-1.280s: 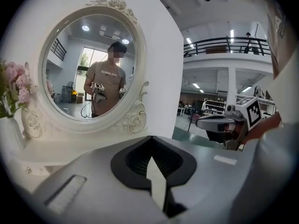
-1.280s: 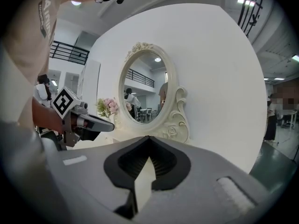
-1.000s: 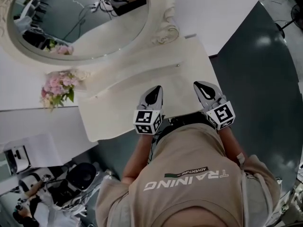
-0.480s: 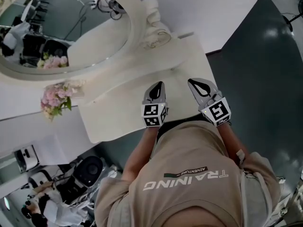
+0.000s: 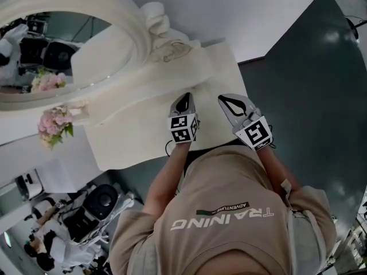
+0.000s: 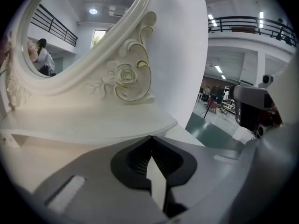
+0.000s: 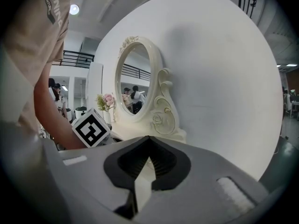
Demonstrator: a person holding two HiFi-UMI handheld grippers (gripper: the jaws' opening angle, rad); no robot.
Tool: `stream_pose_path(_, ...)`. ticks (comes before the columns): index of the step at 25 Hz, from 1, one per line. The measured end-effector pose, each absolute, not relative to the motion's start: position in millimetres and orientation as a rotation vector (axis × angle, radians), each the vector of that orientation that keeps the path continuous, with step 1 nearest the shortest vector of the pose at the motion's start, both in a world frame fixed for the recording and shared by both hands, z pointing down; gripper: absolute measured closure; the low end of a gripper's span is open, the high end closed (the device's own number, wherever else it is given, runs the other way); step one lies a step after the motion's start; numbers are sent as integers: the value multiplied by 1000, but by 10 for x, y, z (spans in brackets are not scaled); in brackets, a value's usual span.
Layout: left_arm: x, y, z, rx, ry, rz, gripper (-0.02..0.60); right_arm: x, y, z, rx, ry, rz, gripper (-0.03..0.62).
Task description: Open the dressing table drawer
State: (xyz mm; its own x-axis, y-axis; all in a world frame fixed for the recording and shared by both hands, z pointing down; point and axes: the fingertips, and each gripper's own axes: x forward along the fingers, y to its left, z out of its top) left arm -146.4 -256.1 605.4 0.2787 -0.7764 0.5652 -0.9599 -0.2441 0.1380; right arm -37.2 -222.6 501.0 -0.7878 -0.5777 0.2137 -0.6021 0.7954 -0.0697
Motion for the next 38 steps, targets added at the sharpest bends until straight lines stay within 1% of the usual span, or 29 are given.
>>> stream_pose_path(1,-1521,-2562,6101,2081,-1566,541,560,-417,-2219,5051,920,-2802,204,592)
stream_pose_path(4,-1587,-2534,6287,2038,-1581,570,529,-437,-2193,5166,905,-2809,210,592)
stream_pose_path(9,-1316,-2635,6549,1940,-1578,585,482,-98,-2319,5209,907,-2825,228,592)
stream_pose_path(13,-1308,-2673,6713,1887,-1567,599,460,0,-2356,5253,923,-2814,251,592)
stream_pose_path(22,-1286,-2775,6806,1837,-1559,578,462,151,-2388,5347,933,-2777,286,592)
stream_pose_path(24,-1286,-2808,6769,1839,-1569,573,443,164,-2397,5361,938,-2775,303,592)
stream_pose_path(27,-1303,-2853,6767,1841,-1574,585,468,167,-2402,5378,940,-2772,308,592)
stream_pose_path(38,-1250,-2750,6797,1866,-1560,623,471,68,-2340,5393,929,-2781,313,592)
